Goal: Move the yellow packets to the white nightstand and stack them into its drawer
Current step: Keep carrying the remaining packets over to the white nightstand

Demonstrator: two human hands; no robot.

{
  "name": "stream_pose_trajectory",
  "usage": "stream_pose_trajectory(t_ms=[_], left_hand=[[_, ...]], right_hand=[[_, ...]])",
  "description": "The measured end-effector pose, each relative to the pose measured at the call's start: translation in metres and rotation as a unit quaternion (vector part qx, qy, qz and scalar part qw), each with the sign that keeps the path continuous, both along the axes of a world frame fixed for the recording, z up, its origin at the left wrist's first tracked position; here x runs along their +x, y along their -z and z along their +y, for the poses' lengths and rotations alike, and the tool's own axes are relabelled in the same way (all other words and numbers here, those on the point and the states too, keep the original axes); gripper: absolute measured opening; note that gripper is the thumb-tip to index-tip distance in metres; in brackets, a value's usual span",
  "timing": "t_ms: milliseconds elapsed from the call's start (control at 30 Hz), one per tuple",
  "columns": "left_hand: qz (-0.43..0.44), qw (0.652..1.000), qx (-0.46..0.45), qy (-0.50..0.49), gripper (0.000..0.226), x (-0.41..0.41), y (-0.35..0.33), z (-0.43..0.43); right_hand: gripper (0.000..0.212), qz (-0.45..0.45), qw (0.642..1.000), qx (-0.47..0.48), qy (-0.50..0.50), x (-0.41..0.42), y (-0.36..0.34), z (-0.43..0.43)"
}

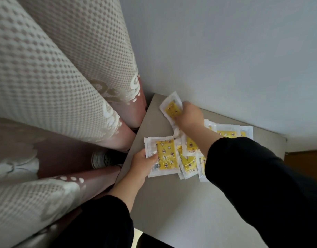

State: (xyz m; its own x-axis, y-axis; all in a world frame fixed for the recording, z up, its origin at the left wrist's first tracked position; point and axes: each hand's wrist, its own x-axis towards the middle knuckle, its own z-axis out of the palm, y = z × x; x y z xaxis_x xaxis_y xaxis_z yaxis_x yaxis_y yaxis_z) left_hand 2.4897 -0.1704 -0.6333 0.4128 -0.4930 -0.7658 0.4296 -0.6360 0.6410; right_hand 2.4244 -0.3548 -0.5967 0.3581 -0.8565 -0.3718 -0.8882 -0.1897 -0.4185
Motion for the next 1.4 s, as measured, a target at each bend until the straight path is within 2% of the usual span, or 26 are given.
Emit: stream_pose_trajectory(t_ms=[33,100,200,333,367,433,500,567,633,733,833,967,1200,1267,1400], left_hand=[[0.032,0.999,0.002,0.002,0.025,0.0,0.0,0.003],[0.115,0.993,-0.009,-0.001,0.027,0.001,-0.002,0.01],[0.183,0.983,-0.034,-0.01,0.029,0.002,-0.005,0.016],[0.2,0.979,-0.045,-0.015,0.031,0.0,-0.008,0.014],[0.203,0.978,-0.047,-0.022,0.031,-0.001,-0.008,0.013],[0.201,0.978,-0.05,-0.031,0.032,-0.001,-0.009,0.01],[0.188,0.981,-0.046,-0.023,0.034,-0.001,-0.008,0.009],[0.161,0.986,-0.03,-0.004,0.035,-0.003,-0.009,0.008],[0.13,0.991,-0.021,0.003,0.035,-0.004,-0.009,0.007],[0.111,0.993,-0.029,-0.017,0.033,-0.006,-0.011,0.006],[0.113,0.992,-0.033,-0.044,0.029,-0.008,-0.011,0.007],[0.141,0.987,-0.059,-0.055,0.03,-0.01,-0.016,0.009],[0.182,0.979,-0.078,-0.046,0.028,-0.012,-0.024,0.009],[0.181,0.98,-0.078,-0.041,0.028,-0.014,-0.027,0.008],[0.168,0.983,-0.067,-0.01,0.033,-0.023,-0.033,0.008]], right_hand=[[0.013,-0.037,0.999,0.032,0.014,-0.002,-0.01,-0.003],[0.018,-0.106,0.988,0.097,0.064,-0.012,-0.032,-0.013],[0.027,-0.203,0.942,0.192,0.187,-0.044,-0.055,-0.023],[0.035,-0.169,0.891,0.298,0.299,-0.089,-0.043,-0.007],[0.038,-0.147,0.887,0.307,0.311,-0.093,-0.034,-0.001],[0.041,-0.096,0.909,0.274,0.3,-0.094,-0.018,0.011],[0.043,-0.002,0.954,0.191,0.233,-0.086,-0.007,0.024],[0.052,0.057,0.974,0.124,0.183,-0.078,0.002,0.034],[0.061,0.031,0.967,0.127,0.218,-0.074,0.006,0.035],[0.071,-0.041,0.939,0.162,0.299,-0.07,0.001,0.031],[0.064,-0.05,0.935,0.182,0.301,-0.068,-0.006,0.029],[0.032,-0.041,0.93,0.217,0.294,-0.07,-0.013,0.029],[0.023,-0.119,0.927,0.226,0.276,-0.089,-0.02,0.032],[0.019,-0.172,0.907,0.255,0.287,-0.102,-0.025,0.03],[0.018,-0.285,0.832,0.318,0.354,-0.143,-0.031,0.031]])
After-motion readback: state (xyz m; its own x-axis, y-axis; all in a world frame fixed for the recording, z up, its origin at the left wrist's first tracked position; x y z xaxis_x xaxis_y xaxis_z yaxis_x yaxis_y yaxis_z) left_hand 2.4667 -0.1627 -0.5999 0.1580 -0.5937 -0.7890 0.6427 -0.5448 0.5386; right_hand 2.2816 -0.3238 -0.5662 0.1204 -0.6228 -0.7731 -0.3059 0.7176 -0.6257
